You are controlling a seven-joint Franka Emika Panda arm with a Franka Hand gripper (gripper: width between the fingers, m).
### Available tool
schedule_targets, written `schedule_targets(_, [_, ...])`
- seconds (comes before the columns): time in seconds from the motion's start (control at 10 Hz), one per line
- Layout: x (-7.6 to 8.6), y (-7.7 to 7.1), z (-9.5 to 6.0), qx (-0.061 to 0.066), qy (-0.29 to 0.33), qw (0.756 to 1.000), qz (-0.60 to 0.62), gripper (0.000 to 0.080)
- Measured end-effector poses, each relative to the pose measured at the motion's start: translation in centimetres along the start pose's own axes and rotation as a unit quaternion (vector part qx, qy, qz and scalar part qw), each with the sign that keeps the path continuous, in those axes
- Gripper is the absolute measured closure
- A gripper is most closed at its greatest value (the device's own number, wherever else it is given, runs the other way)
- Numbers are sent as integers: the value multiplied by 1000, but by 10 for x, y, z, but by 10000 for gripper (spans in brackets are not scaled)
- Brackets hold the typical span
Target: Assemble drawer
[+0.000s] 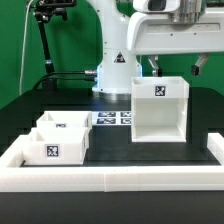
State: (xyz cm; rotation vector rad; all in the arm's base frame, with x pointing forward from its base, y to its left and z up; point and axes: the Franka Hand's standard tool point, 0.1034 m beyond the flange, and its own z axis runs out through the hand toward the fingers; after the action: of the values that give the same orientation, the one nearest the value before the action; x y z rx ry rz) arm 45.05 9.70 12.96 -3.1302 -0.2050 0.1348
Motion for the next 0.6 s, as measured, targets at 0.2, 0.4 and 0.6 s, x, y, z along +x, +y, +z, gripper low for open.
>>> schedule_targets(0.2, [-4,-9,7,5,-1,1000,11,150])
schedule_targets(0.4, [-4,-9,7,5,-1,1000,10,150])
schedule_targets(0.6, [-4,-9,7,5,-1,1000,10,150])
